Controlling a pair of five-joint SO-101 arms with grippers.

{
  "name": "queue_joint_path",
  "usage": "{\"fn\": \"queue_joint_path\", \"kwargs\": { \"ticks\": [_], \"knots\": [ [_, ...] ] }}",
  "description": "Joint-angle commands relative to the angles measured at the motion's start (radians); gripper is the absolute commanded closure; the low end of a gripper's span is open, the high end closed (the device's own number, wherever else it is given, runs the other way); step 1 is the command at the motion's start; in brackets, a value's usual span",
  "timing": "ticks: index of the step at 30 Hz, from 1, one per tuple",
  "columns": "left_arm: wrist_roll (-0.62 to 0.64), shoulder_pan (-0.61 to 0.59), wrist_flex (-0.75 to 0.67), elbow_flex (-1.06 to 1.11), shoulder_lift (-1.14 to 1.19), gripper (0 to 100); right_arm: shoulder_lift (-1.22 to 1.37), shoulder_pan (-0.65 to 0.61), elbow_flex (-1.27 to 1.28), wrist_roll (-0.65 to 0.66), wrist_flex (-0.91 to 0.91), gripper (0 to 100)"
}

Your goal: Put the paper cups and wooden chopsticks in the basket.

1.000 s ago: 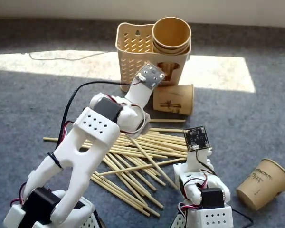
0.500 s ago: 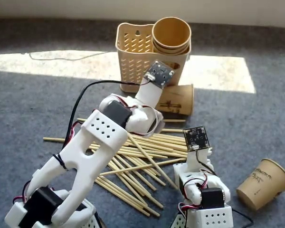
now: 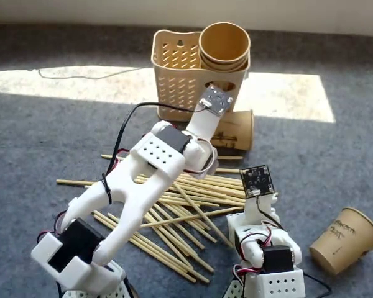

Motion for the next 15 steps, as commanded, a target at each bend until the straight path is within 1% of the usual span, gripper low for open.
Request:
{"fn": "queue_joint_path", "kwargs": {
  "ticks": [1,9,15],
  "knots": [
    [0.003,0.007,-0.006,-0.048,-0.004,78,-0.016,-0.012,0.117,-0.008,0.001,98.8],
    [0.002,-0.047,0.077,-0.054,-0.004,78,-0.016,-0.012,0.117,-0.008,0.001,98.8],
    [0.000,-0.036,0.147,-0.058,-0.015,78,-0.016,-0.012,0.117,-0.008,0.001,98.8]
  ]
}}
